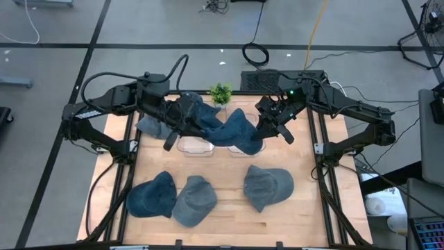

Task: Pick & Place hat
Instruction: Put the right blue cap into the left transparent bin

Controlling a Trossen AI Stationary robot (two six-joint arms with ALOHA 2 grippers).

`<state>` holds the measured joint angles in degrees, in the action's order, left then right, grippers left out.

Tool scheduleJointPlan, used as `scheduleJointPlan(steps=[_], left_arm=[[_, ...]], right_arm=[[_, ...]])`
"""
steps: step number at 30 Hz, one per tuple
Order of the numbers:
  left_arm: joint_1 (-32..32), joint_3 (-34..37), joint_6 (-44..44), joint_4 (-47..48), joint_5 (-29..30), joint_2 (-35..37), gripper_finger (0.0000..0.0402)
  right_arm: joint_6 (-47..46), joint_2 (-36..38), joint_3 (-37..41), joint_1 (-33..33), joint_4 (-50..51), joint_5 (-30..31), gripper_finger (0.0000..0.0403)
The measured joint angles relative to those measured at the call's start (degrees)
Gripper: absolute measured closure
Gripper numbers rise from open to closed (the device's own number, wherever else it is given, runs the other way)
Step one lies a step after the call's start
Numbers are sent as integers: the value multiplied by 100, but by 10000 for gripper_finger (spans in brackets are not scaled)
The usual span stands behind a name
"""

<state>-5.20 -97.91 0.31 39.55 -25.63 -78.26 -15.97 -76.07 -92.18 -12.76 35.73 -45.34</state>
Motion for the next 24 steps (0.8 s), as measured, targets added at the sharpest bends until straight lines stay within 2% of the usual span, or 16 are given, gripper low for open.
scheduleJointPlan(steps=[6,12,15,19,24], left_arm=[[-159,0,-8,-15,25,111,375],[-339,0,400,-24,28,341,375],[-458,0,737,33,54,515,375],[-597,-4,1149,216,152,742,375],[-722,-4,1528,751,670,1070,375]], right_arm=[[-141,4,-2,-16,-34,513,337],[-121,196,-2,-15,316,1070,272],[-89,355,-2,-16,338,1543,249],[-67,589,-2,-17,309,2241,233],[112,890,-2,-17,97,3145,230]])
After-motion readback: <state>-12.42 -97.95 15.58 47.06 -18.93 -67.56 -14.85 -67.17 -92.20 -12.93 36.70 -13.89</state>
